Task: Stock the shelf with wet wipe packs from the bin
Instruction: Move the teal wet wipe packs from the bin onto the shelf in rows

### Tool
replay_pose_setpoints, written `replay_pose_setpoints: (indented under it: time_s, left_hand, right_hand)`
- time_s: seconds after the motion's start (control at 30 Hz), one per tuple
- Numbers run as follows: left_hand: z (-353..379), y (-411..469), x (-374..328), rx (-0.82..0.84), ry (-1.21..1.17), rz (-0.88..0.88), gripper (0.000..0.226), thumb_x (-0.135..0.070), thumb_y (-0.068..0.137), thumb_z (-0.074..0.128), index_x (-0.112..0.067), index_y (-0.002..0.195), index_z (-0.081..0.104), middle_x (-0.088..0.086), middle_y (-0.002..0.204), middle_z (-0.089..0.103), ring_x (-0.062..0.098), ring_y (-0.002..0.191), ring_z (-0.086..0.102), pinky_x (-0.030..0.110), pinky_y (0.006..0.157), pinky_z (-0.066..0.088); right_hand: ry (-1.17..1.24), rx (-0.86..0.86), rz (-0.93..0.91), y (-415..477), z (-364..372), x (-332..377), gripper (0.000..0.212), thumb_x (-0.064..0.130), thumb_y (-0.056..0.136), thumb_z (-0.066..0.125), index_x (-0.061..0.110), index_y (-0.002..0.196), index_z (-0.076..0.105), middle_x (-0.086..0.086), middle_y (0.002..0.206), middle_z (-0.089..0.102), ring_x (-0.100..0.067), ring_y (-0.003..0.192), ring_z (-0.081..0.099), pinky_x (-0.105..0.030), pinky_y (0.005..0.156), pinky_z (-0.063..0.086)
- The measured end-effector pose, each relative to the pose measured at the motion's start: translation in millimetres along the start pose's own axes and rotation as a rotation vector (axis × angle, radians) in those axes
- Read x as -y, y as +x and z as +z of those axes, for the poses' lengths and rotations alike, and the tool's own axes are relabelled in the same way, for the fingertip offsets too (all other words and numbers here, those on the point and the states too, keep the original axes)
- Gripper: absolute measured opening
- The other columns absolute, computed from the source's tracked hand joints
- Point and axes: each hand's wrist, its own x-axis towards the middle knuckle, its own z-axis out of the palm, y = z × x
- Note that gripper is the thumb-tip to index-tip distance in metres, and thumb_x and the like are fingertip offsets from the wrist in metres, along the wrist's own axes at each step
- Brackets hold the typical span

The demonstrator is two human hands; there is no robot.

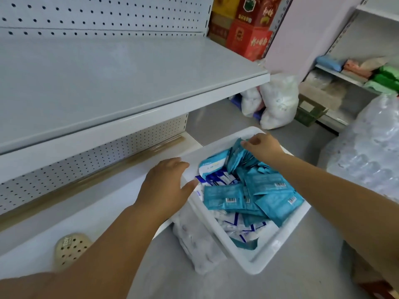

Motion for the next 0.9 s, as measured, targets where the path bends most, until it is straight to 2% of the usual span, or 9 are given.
replay_pose_setpoints:
  time_s: [0.07, 0.2, 0.3, 0.4, 0.5, 0.57, 0.67, 0.8, 0.9]
  left_hand:
    - [6, 7, 1, 0.04, 0.057, -0.021, 0.064, -0.059, 0.094, 0.05, -0.029, 0.15, 0.039, -0.005, 0.162, 0.029, 0.016, 0.147, 0.028, 0.037, 0.119, 0.03]
    - [19, 16, -1, 0.083, 0.01, -0.074, 0.062, -0.059, 0.095, 0.047, -0.025, 0.147, 0.044, -0.001, 0.156, 0.04, 0.018, 0.144, 0.033, 0.036, 0.114, 0.034]
    - [26, 19, -5, 0.091, 0.019, -0.097, 0.057, -0.058, 0.098, 0.043, -0.022, 0.141, 0.051, 0.001, 0.147, 0.048, 0.017, 0.145, 0.029, 0.038, 0.108, 0.039]
    - [29, 24, -8, 0.105, 0.025, -0.129, 0.055, -0.058, 0.099, 0.038, -0.023, 0.139, 0.052, 0.0, 0.144, 0.048, 0.016, 0.144, 0.029, 0.038, 0.104, 0.044]
    - [28, 28, -11, 0.112, 0.044, -0.15, 0.057, -0.06, 0.099, 0.033, -0.024, 0.139, 0.053, 0.001, 0.141, 0.049, 0.016, 0.141, 0.032, 0.037, 0.099, 0.047]
    - [28, 29, -14, 0.104, 0.025, -0.149, 0.056, -0.059, 0.1, 0.031, -0.023, 0.137, 0.054, 0.003, 0.136, 0.051, 0.017, 0.136, 0.037, 0.036, 0.096, 0.049]
    - [30, 33, -18, 0.066, -0.085, -0.135, 0.051, -0.059, 0.1, 0.033, -0.024, 0.125, 0.06, 0.004, 0.12, 0.057, 0.015, 0.117, 0.052, 0.035, 0.088, 0.054]
    - [25, 36, -33, 0.018, -0.423, -0.118, 0.04, -0.056, 0.1, 0.039, -0.023, 0.099, 0.061, -0.003, 0.104, 0.068, 0.007, 0.087, 0.066, 0.025, 0.061, 0.055]
    - [18, 41, -48, 0.083, -0.737, -0.218, 0.038, -0.057, 0.099, 0.044, -0.026, 0.1, 0.066, -0.005, 0.106, 0.07, 0.013, 0.094, 0.068, 0.028, 0.074, 0.056]
  right_hand:
    - [0.005, 0.005, 0.032, 7, 10, -1, 0.04, 0.056, 0.091, 0.062, 0.016, 0.085, 0.057, -0.001, 0.077, 0.056, -0.025, 0.08, 0.054, -0.032, 0.068, 0.037]
    - [-0.052, 0.038, 0.024, 18, 25, 3, 0.058, 0.055, 0.093, 0.061, 0.012, 0.132, 0.059, -0.009, 0.123, 0.064, -0.029, 0.112, 0.06, -0.029, 0.081, 0.038]
    - [-0.097, 0.01, -0.005, 24, 29, 5, 0.042, 0.044, 0.094, 0.065, 0.004, 0.106, 0.069, -0.015, 0.102, 0.07, -0.031, 0.093, 0.064, -0.031, 0.071, 0.042]
    - [-0.06, -0.039, 0.021, 25, 30, -1, 0.043, 0.035, 0.093, 0.069, 0.012, 0.062, 0.05, -0.005, 0.061, 0.049, -0.02, 0.057, 0.046, -0.027, 0.05, 0.03]
    - [0.094, -0.072, 0.057, 21, 28, -10, 0.035, 0.028, 0.088, 0.075, 0.004, 0.067, 0.062, -0.01, 0.066, 0.056, -0.019, 0.063, 0.049, -0.027, 0.054, 0.04]
    - [0.208, -0.102, 0.054, 16, 26, -13, 0.028, 0.025, 0.085, 0.078, -0.001, 0.078, 0.07, -0.017, 0.076, 0.068, -0.021, 0.067, 0.058, -0.033, 0.068, 0.054]
    - [0.364, -0.146, 0.046, 2, 19, -15, 0.014, 0.026, 0.082, 0.081, 0.013, 0.085, 0.077, -0.006, 0.079, 0.075, -0.024, 0.078, 0.072, -0.037, 0.079, 0.061]
    - [0.58, -0.194, 0.002, -33, 3, -8, 0.008, 0.025, 0.08, 0.084, 0.022, 0.083, 0.078, 0.001, 0.078, 0.076, -0.025, 0.078, 0.074, -0.043, 0.075, 0.063]
    - [0.749, -0.207, -0.059, -66, -9, 4, 0.007, 0.021, 0.081, 0.084, 0.019, 0.081, 0.077, 0.001, 0.078, 0.077, -0.017, 0.074, 0.073, -0.032, 0.074, 0.062]
